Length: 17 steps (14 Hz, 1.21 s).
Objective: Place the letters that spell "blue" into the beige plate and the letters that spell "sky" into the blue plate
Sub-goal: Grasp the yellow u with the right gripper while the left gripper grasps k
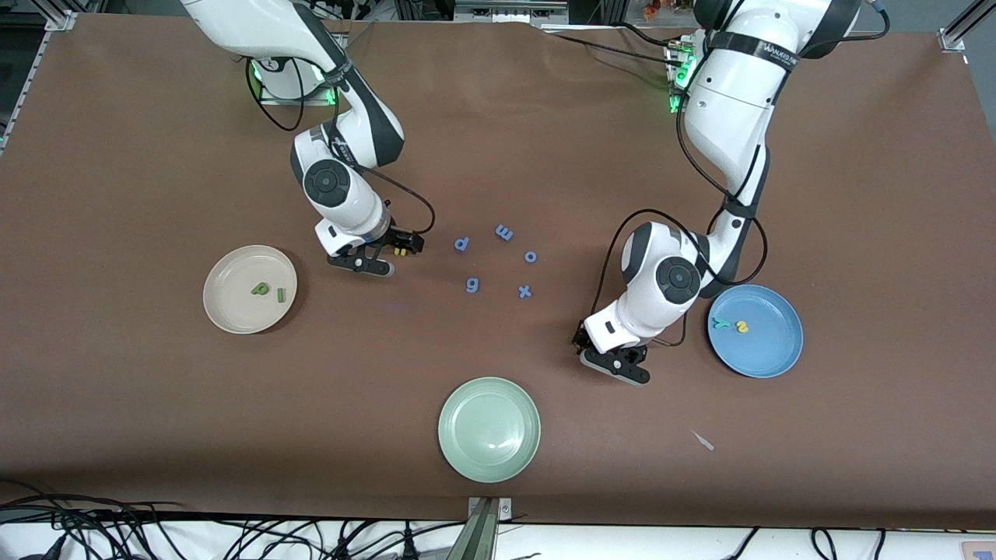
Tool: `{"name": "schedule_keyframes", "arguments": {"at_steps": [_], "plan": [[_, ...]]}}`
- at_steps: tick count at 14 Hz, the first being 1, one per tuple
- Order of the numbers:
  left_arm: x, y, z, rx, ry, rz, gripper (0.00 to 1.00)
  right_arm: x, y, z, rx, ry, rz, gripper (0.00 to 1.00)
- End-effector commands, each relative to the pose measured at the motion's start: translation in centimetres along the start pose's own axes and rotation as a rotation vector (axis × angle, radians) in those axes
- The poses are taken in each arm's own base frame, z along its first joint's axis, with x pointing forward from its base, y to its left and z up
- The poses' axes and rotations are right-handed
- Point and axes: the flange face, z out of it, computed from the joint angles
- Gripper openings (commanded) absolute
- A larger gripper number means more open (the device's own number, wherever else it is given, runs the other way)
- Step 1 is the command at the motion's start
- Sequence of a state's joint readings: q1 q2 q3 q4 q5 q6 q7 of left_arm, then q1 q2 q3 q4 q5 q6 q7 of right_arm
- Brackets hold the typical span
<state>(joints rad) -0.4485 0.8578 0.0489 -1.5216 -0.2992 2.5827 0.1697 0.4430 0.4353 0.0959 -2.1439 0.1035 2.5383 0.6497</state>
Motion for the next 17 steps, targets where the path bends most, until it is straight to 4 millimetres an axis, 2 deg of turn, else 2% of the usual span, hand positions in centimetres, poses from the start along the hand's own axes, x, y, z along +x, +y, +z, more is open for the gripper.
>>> {"name": "schedule_keyframes", "arguments": {"at_steps": [1,2,5,6,7,10,12,13,16,17], "plan": [[-0.3,-0.3,0.2,-0.004,-0.008,0.026,0.71,-0.6,0.0,1.1,0.017,0.024,0.004,1.0],[-0.4,-0.2,0.3,-0.004,-0.01,0.028,0.7,-1.0,-0.3,1.4,0.017,0.025,-0.004,1.0],[-0.5,-0.4,0.6,-0.003,-0.014,0.042,0.34,-0.8,-0.4,2.3,0.029,0.04,-0.004,0.95],[-0.5,-0.4,0.6,-0.003,-0.016,0.053,0.27,-0.8,-0.3,2.9,0.034,0.047,-0.002,0.89],[-1.0,-0.5,1.0,-0.004,-0.027,0.063,0.24,-0.8,-0.3,3.1,0.034,0.047,-0.002,0.79],[-0.7,-0.5,0.2,-0.004,-0.021,0.061,0.23,-0.8,-0.3,2.9,0.034,0.047,-0.001,0.47],[-0.4,-0.9,-2.5,-0.017,-0.035,0.048,0.23,-0.8,-0.3,3.0,0.032,0.044,-0.001,0.3],[-0.1,-2.1,-4.8,-0.027,-0.055,0.03,0.23,-0.8,-0.3,3.0,0.032,0.043,0.002,0.24],[-1.2,-7.3,-10.0,-0.059,-0.096,0.009,0.24,-0.8,-0.4,2.8,0.034,0.044,0.001,0.18],[-2.3,-10.0,-11.2,-0.07,-0.098,0.04,0.24,-0.6,-0.6,2.2,0.039,0.051,-0.007,0.15]]}}
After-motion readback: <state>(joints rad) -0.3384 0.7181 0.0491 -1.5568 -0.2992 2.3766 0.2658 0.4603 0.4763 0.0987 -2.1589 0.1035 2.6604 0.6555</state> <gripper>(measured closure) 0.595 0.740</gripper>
